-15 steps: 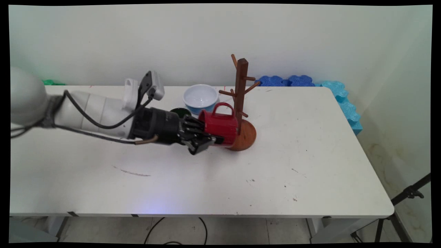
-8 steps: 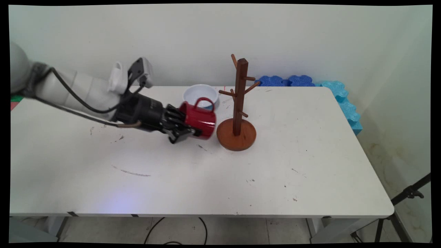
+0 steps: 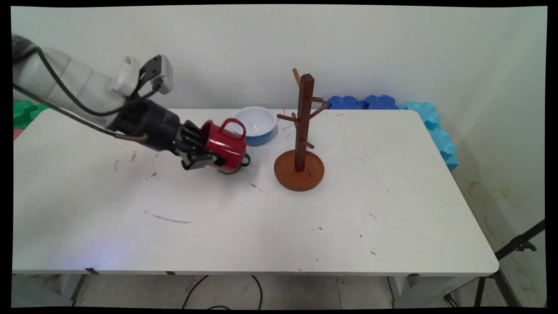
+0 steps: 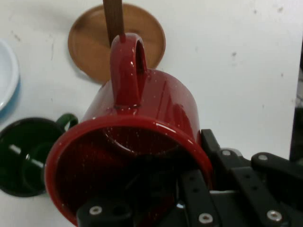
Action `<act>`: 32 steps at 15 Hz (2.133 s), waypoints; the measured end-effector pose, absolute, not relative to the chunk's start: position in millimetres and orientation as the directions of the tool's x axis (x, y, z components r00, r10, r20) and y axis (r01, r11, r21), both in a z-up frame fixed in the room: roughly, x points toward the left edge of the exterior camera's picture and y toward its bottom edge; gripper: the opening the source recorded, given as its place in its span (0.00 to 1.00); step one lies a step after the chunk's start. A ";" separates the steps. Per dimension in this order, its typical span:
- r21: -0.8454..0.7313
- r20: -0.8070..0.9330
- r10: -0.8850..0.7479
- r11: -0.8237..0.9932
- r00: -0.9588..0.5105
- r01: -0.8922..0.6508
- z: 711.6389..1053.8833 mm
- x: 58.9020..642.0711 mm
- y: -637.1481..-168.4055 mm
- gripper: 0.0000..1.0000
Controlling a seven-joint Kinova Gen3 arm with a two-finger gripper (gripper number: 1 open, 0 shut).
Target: Place the picked object on the table
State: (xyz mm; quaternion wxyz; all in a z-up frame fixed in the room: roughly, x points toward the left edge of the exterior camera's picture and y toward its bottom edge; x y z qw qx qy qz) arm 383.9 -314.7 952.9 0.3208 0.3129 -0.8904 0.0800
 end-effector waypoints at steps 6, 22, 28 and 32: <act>0.028 0.541 -0.481 0.830 -0.690 -0.556 977.7 378.5 -317.2 0.00; -0.007 0.229 -0.435 0.894 -0.871 -0.449 962.8 344.6 -331.2 0.00; -0.001 0.189 -0.436 0.896 -0.880 -0.445 929.8 330.0 -343.0 0.00; -0.001 0.176 -0.438 0.895 -0.881 -0.445 910.1 323.4 -349.6 0.00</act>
